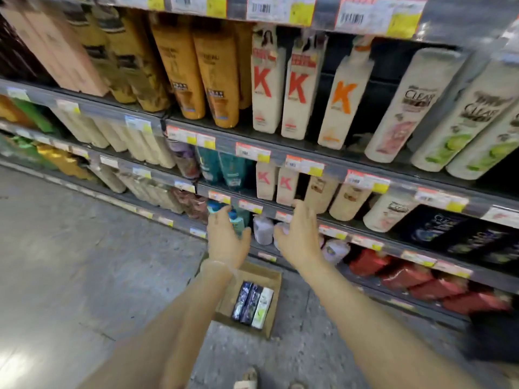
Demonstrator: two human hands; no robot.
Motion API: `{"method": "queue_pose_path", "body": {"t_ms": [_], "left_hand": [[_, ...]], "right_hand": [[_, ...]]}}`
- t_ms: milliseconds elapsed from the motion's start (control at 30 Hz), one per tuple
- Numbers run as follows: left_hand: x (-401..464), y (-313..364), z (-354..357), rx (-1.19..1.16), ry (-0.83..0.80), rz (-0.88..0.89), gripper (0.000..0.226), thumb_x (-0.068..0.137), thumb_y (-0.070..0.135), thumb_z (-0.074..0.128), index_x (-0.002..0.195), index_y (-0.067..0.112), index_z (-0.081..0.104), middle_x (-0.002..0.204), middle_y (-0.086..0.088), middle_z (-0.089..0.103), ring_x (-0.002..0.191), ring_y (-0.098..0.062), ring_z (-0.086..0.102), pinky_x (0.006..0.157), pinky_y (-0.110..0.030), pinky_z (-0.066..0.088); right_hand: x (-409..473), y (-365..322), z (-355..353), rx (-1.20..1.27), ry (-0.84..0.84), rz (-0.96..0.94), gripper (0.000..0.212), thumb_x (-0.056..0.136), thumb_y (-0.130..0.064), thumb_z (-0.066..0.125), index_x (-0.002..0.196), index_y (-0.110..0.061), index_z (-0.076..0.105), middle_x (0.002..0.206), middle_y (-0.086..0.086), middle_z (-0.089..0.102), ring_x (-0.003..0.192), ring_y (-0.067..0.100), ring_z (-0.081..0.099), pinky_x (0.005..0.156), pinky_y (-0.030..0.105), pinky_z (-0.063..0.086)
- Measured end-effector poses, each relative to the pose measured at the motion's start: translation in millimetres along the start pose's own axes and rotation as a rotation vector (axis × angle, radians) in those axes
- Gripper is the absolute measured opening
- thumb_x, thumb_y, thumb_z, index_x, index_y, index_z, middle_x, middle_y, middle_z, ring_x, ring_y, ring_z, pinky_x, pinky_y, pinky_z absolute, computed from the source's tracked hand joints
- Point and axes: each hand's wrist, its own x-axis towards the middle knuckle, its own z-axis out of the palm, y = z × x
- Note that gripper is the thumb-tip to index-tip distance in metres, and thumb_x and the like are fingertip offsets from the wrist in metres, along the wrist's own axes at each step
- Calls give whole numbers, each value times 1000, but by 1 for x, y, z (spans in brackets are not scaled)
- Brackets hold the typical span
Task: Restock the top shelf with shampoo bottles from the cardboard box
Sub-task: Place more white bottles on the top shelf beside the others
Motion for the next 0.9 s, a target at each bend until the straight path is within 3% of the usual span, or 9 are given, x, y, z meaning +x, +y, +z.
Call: {"method": "queue_pose_path", "body": {"t_ms": [200, 433, 533, 667, 800, 900], "left_hand": [[3, -84, 22, -1, -154, -164, 54, 87, 9, 56, 136, 8, 35, 134, -16, 37, 118, -30, 44, 90, -29, 37], [62, -192, 42, 45, -324, -238, 54, 84, 16, 60, 131, 0, 39, 134, -19, 40, 122, -31, 42, 98, -28, 30], [89, -245, 62, 65, -367, -249, 60, 83, 14, 60, 137, 7, 35, 137, -17, 37, 126, -31, 40, 107, -33, 32], [113, -332, 111, 142, -394, -280, 53, 81, 12, 61, 131, 8, 42, 132, -14, 41, 123, -30, 42, 107, -40, 36], [129, -420, 172, 314, -450, -307, 50, 83, 18, 61, 129, 9, 44, 131, -13, 44, 123, -29, 41, 100, -33, 36], [142, -478, 222, 337, -491, -422, 54, 83, 21, 63, 130, 8, 41, 130, -15, 43, 121, -32, 42, 99, -37, 37]], "right_hand": [[-10, 33, 86, -17, -113, 196, 49, 87, -16, 59, 129, -4, 37, 127, 15, 38, 123, 29, 37, 95, 32, 34], [15, 55, 213, -28, -150, 437, 52, 83, -13, 60, 131, -7, 41, 129, 15, 44, 127, 32, 36, 98, 30, 28], [30, 79, 275, -5, -142, 523, 54, 81, -15, 62, 131, -9, 42, 129, 14, 48, 123, 33, 44, 101, 34, 37], [46, 137, 358, -75, -148, 605, 53, 78, -21, 65, 126, -11, 46, 122, 15, 51, 111, 35, 52, 94, 40, 47], [54, 219, 448, -150, -198, 698, 62, 80, -30, 65, 133, -10, 39, 131, 13, 47, 119, 32, 48, 101, 41, 43], [59, 273, 501, -120, -239, 778, 64, 82, -29, 65, 135, -8, 36, 137, 15, 41, 125, 34, 43, 104, 44, 39]]}}
